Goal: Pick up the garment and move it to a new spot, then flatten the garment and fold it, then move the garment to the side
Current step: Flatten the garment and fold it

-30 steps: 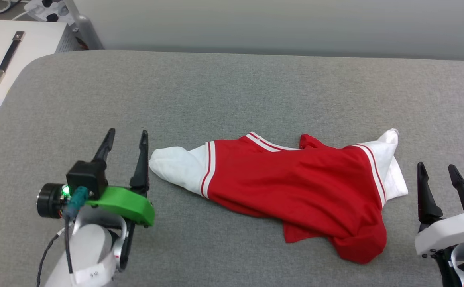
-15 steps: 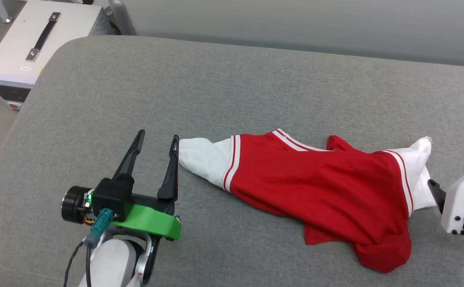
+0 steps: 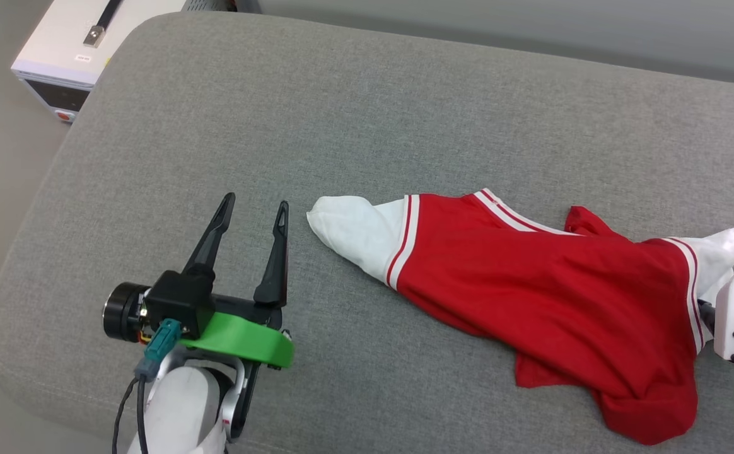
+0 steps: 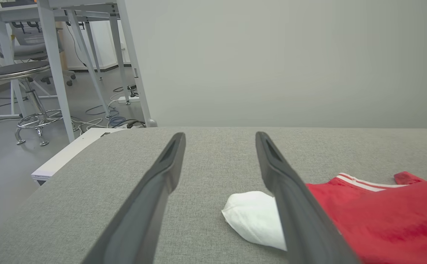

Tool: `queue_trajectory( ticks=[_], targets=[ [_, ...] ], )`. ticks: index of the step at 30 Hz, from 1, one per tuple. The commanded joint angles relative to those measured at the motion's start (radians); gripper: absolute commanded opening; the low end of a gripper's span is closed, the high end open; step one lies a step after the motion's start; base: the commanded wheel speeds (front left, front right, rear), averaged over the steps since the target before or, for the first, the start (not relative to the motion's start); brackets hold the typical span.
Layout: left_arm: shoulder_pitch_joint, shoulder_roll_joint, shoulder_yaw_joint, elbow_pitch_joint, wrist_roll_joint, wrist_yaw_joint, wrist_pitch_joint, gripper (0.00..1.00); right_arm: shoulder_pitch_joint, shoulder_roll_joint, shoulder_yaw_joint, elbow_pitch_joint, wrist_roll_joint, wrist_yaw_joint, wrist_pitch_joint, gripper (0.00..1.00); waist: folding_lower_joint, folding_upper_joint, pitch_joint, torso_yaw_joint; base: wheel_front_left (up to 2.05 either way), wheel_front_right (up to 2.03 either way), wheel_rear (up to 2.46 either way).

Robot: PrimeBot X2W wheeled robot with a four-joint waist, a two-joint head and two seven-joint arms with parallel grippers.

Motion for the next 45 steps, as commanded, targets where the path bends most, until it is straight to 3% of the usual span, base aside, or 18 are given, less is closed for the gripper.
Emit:
queue_trajectory(
  ticks=[1,2,3,4,5,10,16,23,32,33,34,35,45],
  targets=[
    [-0.019,-0.009,0.007,0.003,0.010,-0.009,-0.006,1.00,-0.005,0.001,0.015,0.028,0.002,-0.001,-0.005,1.00,0.0000,0.0000,0.014,0.011,0.00,0.00,0.00],
    [-0.021,-0.011,0.012,0.002,0.013,-0.011,-0.006,1.00,-0.005,0.004,0.024,0.040,0.009,-0.001,-0.007,1.00,0.0000,0.0000,0.016,0.011,0.00,0.00,0.00],
    [-0.021,-0.013,0.016,0.002,0.014,-0.013,-0.006,1.00,-0.004,0.007,0.030,0.049,0.016,-0.001,-0.006,0.91,0.0000,0.0000,0.018,0.010,0.00,0.00,0.00],
    [-0.019,-0.015,0.020,0.006,0.016,-0.015,-0.006,1.00,-0.002,0.007,0.043,0.056,0.022,-0.001,-0.008,0.34,0.0000,0.0000,0.020,0.009,0.00,0.00,0.00],
    [-0.018,-0.017,0.022,0.009,0.017,-0.017,-0.006,1.00,-0.001,0.003,0.051,0.061,0.025,-0.001,-0.012,0.00,0.0000,0.0000,0.021,0.007,0.00,0.00,0.00],
    [-0.003,-0.023,0.037,0.030,0.025,-0.027,-0.006,1.00,0.003,-0.025,0.051,0.069,0.026,-0.001,-0.047,0.00,0.0000,0.0000,0.011,-0.019,0.00,0.00,0.00],
    [0.006,-0.027,0.043,0.058,0.033,-0.037,-0.006,1.00,0.030,-0.048,-0.046,0.062,-0.005,-0.001,-0.079,0.00,0.0000,0.0000,-0.020,-0.055,0.00,0.00,0.00],
    [0.019,-0.030,0.043,0.083,0.038,-0.046,-0.006,1.00,0.089,-0.004,-0.180,0.051,-0.046,-0.001,-0.087,0.00,0.0000,0.0000,-0.048,-0.089,0.00,0.00,0.00],
    [0.023,-0.028,0.053,0.101,0.039,-0.053,-0.006,1.00,0.113,0.076,-0.275,0.062,-0.125,-0.001,-0.131,0.00,0.0000,0.0000,-0.052,-0.118,0.00,0.00,0.00],
    [0.021,-0.028,0.054,0.103,0.040,-0.053,-0.006,1.00,0.109,0.086,-0.281,0.057,-0.131,-0.001,-0.144,0.24,0.0000,0.0000,-0.052,-0.122,0.00,0.00,0.00],
    [0.020,-0.028,0.055,0.105,0.040,-0.053,-0.006,1.00,0.104,0.091,-0.286,0.051,-0.137,-0.001,-0.161,0.79,0.0000,0.0000,-0.051,-0.125,0.00,0.00,0.00],
    [0.019,-0.029,0.055,0.108,0.039,-0.054,-0.006,1.00,0.097,0.100,-0.296,0.049,-0.143,-0.001,-0.177,1.00,0.0000,0.0000,-0.052,-0.129,0.00,0.00,0.00],
    [0.020,-0.033,0.077,0.119,0.002,-0.058,-0.006,1.00,0.066,0.152,-0.253,-0.081,-0.064,-0.001,-0.457,1.00,0.0000,0.0000,-0.075,-0.186,0.00,0.00,0.00]
  ],
)
